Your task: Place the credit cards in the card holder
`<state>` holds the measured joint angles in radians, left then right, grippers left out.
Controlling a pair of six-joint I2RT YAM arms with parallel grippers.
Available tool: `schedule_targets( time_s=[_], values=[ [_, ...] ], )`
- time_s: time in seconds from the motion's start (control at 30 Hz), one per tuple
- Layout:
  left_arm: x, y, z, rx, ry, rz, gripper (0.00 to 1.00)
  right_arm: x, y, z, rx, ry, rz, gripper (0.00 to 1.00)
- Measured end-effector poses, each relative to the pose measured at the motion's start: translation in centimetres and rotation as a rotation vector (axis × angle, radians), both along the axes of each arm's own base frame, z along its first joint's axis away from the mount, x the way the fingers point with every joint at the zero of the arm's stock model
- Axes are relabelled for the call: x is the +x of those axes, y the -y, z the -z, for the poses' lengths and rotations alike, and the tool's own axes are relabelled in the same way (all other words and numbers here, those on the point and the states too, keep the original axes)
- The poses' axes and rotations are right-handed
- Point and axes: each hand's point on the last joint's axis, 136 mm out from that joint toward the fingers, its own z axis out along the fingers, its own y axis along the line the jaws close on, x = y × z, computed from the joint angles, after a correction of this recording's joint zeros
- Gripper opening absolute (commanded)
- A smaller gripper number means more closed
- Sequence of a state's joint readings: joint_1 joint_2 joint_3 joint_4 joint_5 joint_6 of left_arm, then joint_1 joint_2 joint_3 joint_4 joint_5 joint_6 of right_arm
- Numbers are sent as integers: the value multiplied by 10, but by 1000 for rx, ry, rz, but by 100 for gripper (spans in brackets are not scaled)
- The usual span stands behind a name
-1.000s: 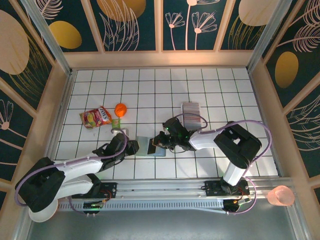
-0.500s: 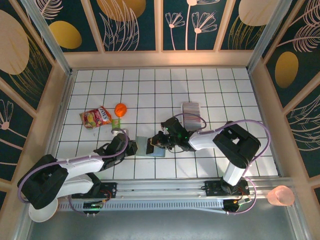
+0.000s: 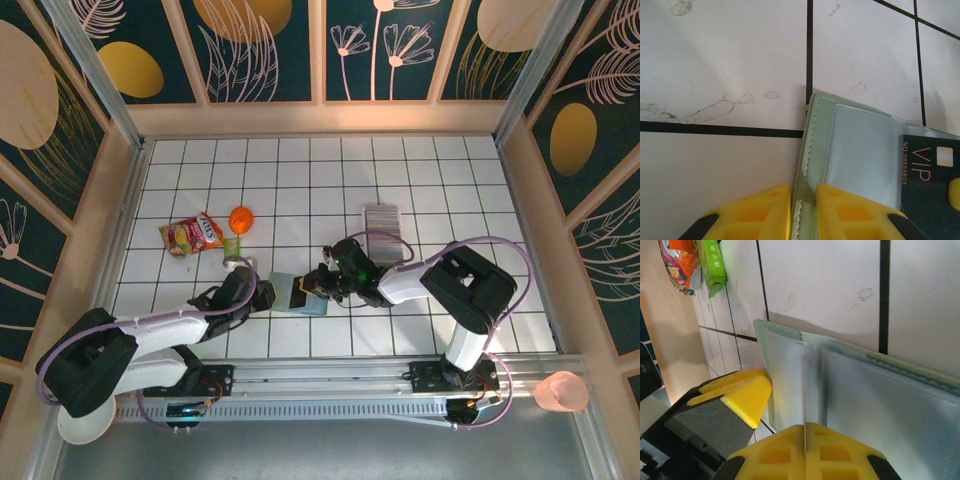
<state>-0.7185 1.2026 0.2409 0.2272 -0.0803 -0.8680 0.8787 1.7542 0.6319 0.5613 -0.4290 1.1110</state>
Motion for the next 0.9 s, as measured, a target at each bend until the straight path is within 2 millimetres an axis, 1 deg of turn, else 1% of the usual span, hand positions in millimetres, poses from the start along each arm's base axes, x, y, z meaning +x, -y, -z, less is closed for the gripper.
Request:
schedule_targets(
  time_s=[0.17,0.33,0.6,0.9],
  values=[
    [0,-1,1,1,-1,-1,15,0,-5,0,25,-8,0,0],
    [0,-1,2,2,3,-4,14,0,-10,1,49,-19,2,0],
    [1,-1,3,2,6,-6,14,-3,-7,2,66,-29,26,0],
    [1,-1,3,0,9,-6,14,-2,-8,3,68,-22,58,0]
  ],
)
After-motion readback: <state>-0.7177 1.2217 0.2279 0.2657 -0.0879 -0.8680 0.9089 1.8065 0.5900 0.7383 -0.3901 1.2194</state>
